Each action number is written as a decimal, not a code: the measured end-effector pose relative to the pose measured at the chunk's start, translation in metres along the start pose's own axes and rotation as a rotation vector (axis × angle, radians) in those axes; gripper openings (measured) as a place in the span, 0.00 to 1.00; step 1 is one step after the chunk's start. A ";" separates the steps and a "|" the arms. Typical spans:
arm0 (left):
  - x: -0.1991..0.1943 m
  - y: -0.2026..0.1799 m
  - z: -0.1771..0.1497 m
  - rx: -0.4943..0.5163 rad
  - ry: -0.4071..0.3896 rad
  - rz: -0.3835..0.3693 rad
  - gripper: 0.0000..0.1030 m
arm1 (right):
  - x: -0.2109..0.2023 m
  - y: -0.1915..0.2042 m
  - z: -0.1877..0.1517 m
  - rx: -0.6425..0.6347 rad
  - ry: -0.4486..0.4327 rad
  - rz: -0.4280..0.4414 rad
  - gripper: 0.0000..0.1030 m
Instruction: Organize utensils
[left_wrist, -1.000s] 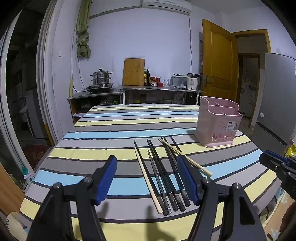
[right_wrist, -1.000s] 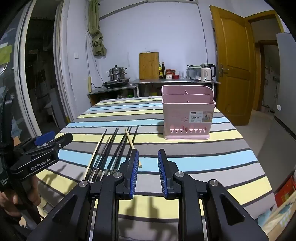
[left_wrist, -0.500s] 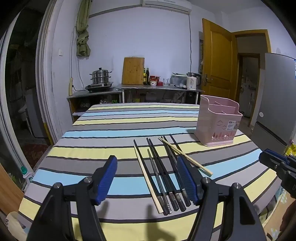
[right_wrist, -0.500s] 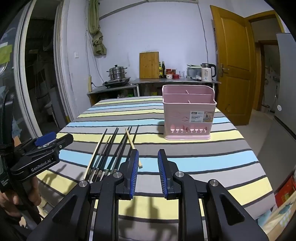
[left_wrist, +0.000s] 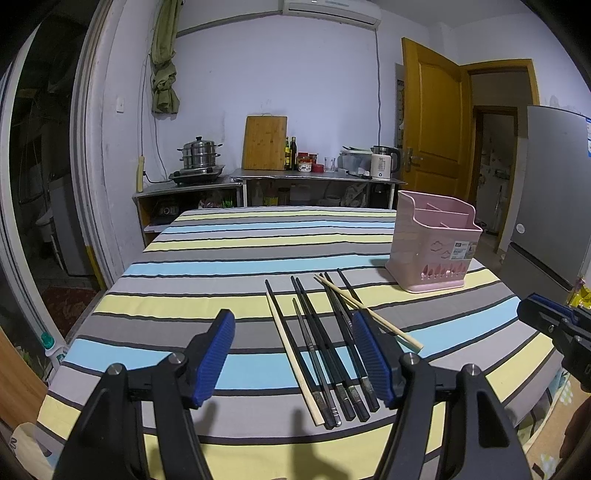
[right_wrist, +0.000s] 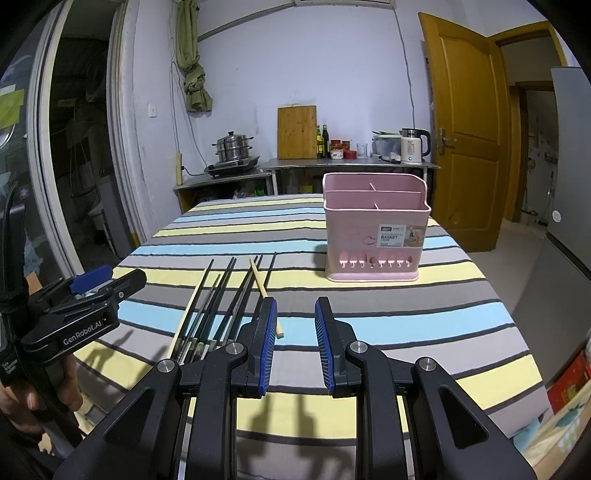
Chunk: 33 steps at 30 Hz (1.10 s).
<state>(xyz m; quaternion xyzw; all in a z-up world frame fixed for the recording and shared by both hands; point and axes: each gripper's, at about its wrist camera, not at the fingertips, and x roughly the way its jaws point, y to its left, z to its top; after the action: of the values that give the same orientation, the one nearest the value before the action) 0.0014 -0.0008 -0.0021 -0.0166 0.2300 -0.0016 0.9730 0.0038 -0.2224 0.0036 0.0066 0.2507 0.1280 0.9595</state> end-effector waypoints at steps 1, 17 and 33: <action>0.000 0.000 0.000 0.001 0.000 0.000 0.66 | 0.000 0.001 0.000 0.000 0.000 -0.001 0.21; -0.001 -0.002 0.000 0.006 0.000 -0.001 0.66 | -0.002 -0.001 0.001 0.008 -0.004 -0.002 0.22; -0.002 -0.003 -0.002 0.009 0.002 -0.006 0.66 | -0.002 -0.001 0.000 0.010 -0.005 -0.001 0.22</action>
<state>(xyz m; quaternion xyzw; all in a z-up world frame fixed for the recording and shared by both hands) -0.0018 -0.0043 -0.0031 -0.0130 0.2309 -0.0056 0.9729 0.0023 -0.2236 0.0046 0.0116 0.2489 0.1262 0.9602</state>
